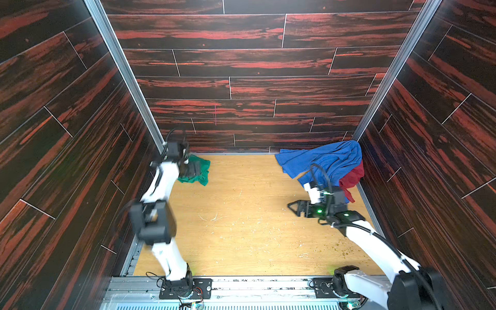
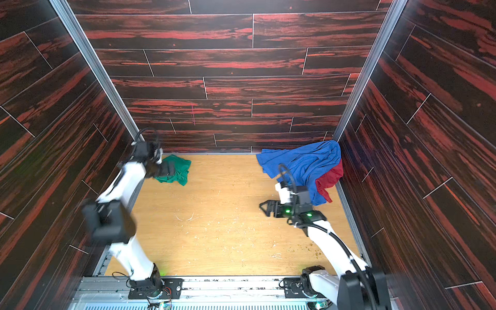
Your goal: Pick out a specific cloth from the pile
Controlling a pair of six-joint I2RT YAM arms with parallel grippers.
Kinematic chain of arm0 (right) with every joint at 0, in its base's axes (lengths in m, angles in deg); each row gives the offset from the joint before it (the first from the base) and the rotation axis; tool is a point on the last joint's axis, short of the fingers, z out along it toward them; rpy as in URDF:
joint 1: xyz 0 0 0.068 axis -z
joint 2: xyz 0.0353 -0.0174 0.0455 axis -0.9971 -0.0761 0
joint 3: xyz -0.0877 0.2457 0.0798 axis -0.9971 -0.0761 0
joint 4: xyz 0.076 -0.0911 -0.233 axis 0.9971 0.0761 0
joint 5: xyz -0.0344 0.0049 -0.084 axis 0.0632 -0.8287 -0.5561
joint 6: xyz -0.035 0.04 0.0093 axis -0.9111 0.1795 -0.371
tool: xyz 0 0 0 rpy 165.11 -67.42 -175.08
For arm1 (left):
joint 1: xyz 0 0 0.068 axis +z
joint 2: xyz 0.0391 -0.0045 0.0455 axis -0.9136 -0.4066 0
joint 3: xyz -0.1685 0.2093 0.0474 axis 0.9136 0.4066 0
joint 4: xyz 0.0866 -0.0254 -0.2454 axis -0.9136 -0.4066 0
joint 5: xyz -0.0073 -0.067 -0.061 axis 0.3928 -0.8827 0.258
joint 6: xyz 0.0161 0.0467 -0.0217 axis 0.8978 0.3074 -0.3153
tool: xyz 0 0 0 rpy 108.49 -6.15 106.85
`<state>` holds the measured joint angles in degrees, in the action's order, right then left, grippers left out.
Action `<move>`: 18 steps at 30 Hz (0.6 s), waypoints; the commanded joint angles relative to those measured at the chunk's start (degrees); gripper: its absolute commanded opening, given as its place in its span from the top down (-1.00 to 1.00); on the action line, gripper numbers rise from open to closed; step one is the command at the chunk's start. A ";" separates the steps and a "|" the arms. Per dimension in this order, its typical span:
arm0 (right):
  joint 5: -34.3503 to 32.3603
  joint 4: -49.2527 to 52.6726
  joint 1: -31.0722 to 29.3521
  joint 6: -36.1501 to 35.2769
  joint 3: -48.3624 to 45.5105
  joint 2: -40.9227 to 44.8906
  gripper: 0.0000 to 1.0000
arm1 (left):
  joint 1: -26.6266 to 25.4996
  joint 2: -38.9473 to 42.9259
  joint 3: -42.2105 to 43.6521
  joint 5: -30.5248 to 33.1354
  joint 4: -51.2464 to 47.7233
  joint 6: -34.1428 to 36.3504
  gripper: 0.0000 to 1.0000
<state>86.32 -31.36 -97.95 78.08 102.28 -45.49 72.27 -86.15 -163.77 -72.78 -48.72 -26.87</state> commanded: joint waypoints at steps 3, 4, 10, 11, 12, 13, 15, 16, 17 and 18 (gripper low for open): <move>-6.10 2.44 10.49 0.34 1.75 4.30 -0.95 | -1.45 27.22 25.16 11.07 19.49 -9.38 -0.98; -10.55 1.71 12.11 1.65 1.08 6.18 -0.95 | -1.69 31.23 31.73 13.50 23.07 -10.93 -0.98; -31.94 -24.25 13.11 -0.13 -17.28 18.04 -0.97 | -3.62 40.48 60.70 24.21 48.42 -9.01 -0.98; -33.84 -28.55 13.11 -2.15 -19.61 17.94 -0.97 | -3.61 39.86 62.56 25.84 51.03 -8.89 -0.98; -35.18 -33.34 13.09 -4.62 -21.86 16.73 -0.98 | -3.65 38.29 63.61 26.69 53.51 -8.27 -0.97; -35.79 -37.39 13.15 -7.13 -23.17 14.56 -0.97 | -3.65 36.25 63.73 27.12 54.99 -8.34 -0.98; -36.82 -39.91 13.11 -8.96 -23.21 9.51 -0.98 | -3.61 31.06 62.51 25.88 56.91 -8.14 -0.98; -36.86 -42.68 13.10 -9.09 -23.77 6.65 -0.98 | -3.63 27.86 62.45 24.57 59.95 -7.55 -0.98; -36.73 -46.83 13.04 -9.48 -25.02 4.47 -0.98 | -3.63 24.88 62.52 23.68 64.39 -6.66 -0.98; -36.57 -53.23 13.02 -9.62 -27.25 1.48 -0.97 | -3.63 22.37 61.80 23.41 67.30 -6.41 -0.98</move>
<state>53.40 -66.63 -84.88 72.04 77.56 -39.19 68.82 -59.11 -99.75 -50.02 3.47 -34.70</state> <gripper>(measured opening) 0.988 0.988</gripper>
